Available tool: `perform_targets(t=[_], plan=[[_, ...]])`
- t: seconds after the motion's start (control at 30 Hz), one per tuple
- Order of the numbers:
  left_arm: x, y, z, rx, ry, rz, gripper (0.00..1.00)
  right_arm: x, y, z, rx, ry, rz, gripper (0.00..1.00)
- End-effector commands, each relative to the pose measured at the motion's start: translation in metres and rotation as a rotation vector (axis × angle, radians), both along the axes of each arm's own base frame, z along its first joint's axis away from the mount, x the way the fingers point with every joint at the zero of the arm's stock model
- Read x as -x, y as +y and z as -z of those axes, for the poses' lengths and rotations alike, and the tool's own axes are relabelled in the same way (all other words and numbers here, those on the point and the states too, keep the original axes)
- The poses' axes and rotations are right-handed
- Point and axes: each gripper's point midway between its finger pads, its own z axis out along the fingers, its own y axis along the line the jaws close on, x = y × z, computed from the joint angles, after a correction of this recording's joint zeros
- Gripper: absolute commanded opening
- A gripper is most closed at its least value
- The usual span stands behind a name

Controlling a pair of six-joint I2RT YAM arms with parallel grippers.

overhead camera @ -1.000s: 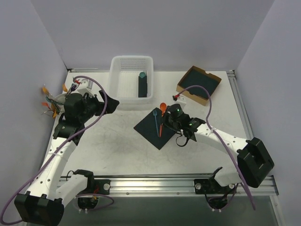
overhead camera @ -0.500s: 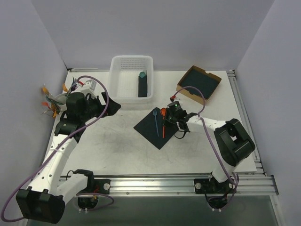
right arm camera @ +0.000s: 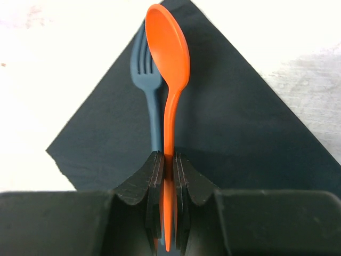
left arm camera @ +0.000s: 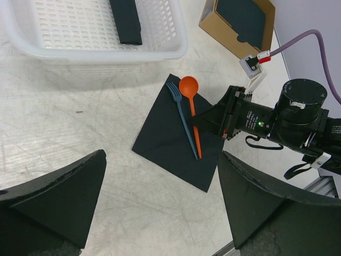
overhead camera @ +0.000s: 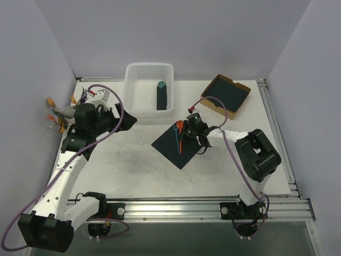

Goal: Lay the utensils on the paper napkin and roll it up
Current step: Place the utensils on the napkin.

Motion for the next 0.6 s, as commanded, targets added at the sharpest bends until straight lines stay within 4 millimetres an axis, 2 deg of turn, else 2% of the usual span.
perform_targets(t=[0.0, 0.2, 0.4, 0.57], plan=[[-0.0032, -0.0007, -0.02, -0.005, -0.053, 0.018, 0.94, -0.0114, 0.0042, -0.0089, -0.007, -0.03, 0.011, 0.0], [-0.0027, -0.0001, -0.0205, -0.011, -0.054, 0.018, 0.94, -0.0111, 0.0029, -0.0067, -0.007, -0.028, 0.02, 0.01], [-0.0019, -0.0001, -0.02, -0.013, -0.056, 0.021, 0.94, -0.0086, 0.0014, -0.0037, -0.003, -0.02, 0.021, 0.13], [0.0001, -0.0003, -0.0212, -0.017, -0.055, 0.027, 0.94, -0.0089, -0.0001, -0.0044, 0.001, -0.023, 0.027, 0.17]])
